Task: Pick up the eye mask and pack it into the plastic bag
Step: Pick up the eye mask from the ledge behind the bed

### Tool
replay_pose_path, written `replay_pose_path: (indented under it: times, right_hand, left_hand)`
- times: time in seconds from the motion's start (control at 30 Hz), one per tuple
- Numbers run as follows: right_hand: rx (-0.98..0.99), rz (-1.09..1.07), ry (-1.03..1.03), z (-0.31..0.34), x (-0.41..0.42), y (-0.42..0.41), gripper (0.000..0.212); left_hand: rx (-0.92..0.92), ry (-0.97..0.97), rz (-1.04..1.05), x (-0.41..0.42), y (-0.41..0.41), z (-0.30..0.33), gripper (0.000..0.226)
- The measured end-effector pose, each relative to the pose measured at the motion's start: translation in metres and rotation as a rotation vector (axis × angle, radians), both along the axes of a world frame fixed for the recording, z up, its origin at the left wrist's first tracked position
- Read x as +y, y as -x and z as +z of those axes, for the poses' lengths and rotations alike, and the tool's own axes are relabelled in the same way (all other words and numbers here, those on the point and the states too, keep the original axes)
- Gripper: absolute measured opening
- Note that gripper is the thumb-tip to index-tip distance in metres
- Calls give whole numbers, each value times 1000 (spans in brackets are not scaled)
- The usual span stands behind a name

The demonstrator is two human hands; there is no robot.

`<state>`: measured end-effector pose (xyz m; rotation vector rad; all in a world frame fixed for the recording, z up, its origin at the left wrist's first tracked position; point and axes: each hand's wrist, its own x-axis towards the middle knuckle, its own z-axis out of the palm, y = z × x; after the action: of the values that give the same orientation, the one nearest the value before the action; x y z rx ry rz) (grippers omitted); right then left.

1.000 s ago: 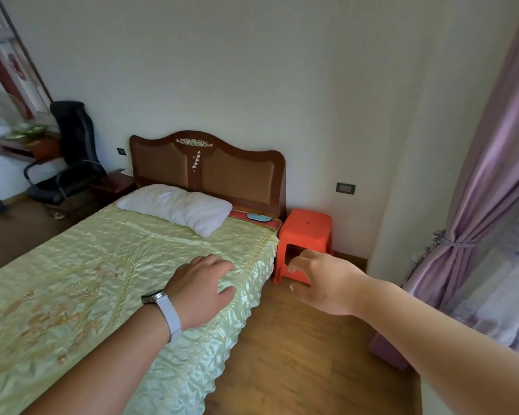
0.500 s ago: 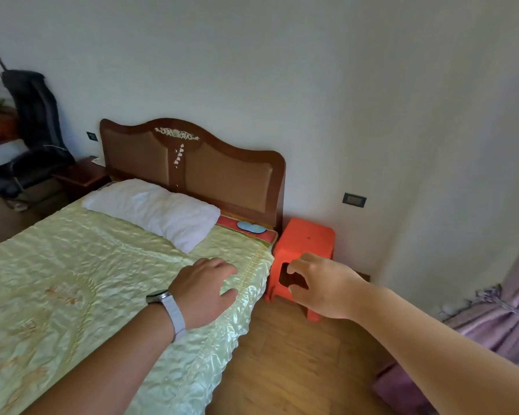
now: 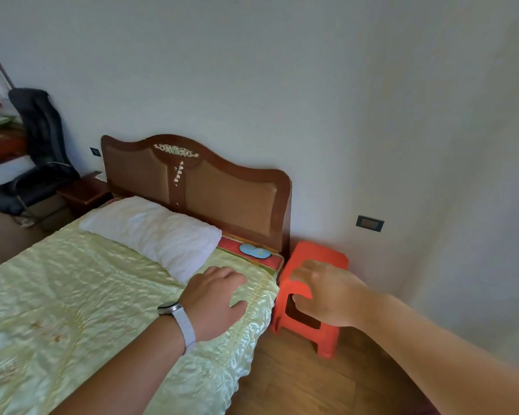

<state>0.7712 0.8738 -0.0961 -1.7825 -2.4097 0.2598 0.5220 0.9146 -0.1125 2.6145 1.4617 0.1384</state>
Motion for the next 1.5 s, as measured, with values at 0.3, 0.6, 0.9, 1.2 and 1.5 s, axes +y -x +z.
replay_pose_path:
  times: [0.3,0.6,0.9,1.2,1.5]
  right_hand:
    - [-53,186,-69,1,107,-72,35]
    - [-110,317,-68,-16,200,-100,38]
    - [-77,323,12,-44,286,-75,39]
    - [-90,224,144,-84,414,-10,40]
    - [-24,27,314,-132,490,26,39]
  left_hand:
    - [46,10,150,73,-77,9,49]
    - [92,12,271,118,-114,-1,50]
    - [146,41,305,195,-75,-27,50]
    - [130,125,217,351,-13,-80,51]
    - [112,258,159,471,34,-141,49]
